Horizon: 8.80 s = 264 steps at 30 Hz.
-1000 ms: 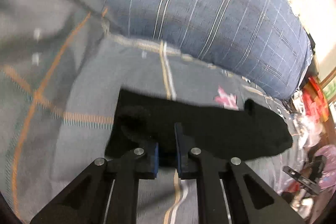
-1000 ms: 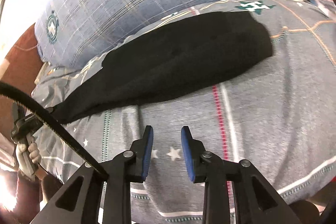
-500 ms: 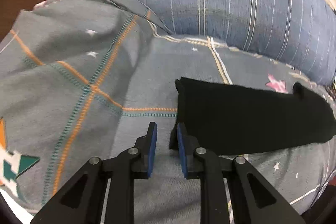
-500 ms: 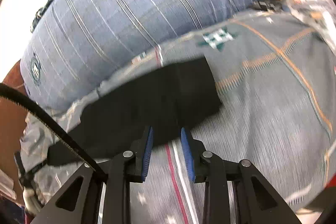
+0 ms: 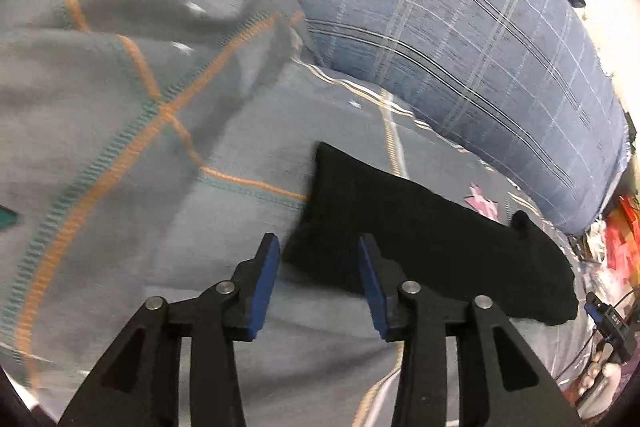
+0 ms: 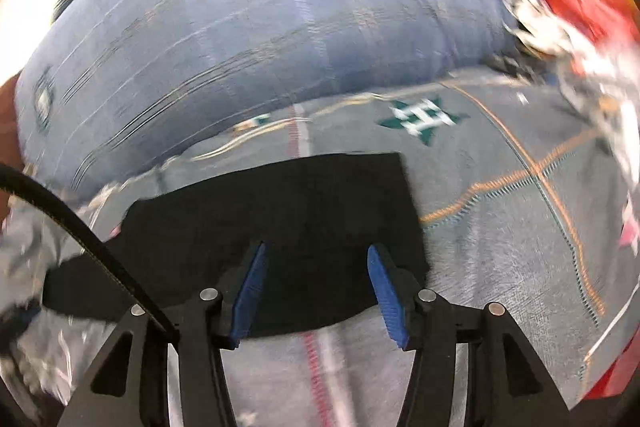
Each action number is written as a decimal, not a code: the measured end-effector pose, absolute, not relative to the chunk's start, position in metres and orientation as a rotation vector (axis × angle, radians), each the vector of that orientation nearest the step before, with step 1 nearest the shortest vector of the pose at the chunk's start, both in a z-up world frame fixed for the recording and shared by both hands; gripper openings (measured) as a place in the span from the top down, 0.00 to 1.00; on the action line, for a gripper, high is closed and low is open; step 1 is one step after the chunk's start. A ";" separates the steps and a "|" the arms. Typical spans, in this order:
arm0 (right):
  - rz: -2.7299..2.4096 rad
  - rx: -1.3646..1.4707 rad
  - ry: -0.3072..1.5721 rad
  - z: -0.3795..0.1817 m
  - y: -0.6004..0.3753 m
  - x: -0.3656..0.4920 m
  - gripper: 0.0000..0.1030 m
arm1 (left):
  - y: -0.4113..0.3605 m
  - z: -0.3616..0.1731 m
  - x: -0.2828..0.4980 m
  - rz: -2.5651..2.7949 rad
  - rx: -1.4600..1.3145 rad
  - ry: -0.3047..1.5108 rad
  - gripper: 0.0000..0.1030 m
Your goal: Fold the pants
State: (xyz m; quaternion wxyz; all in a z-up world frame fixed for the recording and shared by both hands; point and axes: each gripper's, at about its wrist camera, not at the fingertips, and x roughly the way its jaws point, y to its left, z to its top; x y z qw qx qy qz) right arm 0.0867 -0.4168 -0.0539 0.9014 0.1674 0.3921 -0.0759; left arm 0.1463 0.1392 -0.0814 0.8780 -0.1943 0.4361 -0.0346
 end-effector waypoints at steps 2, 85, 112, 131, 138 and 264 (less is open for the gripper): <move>-0.105 0.324 0.819 -0.046 -0.399 0.088 0.43 | 0.131 -0.086 0.152 -0.074 -0.411 0.897 0.56; 0.393 -0.039 1.238 -0.098 0.044 0.324 0.50 | 0.205 -0.099 0.144 -0.168 -0.768 0.831 0.85; 0.423 -0.210 1.159 -0.060 0.059 0.290 0.92 | 0.163 -0.103 0.158 -0.292 -0.579 0.851 0.51; 0.467 0.067 1.046 -0.013 -0.090 0.263 0.93 | 0.008 -0.043 0.164 -0.557 -0.467 0.931 0.93; 0.334 0.237 1.052 -0.042 -0.216 0.263 0.89 | -0.101 -0.066 0.183 -0.580 -0.299 1.023 0.91; 0.186 0.741 0.696 -0.110 -0.395 0.067 0.42 | -0.160 -0.046 0.069 -0.236 0.313 0.818 0.38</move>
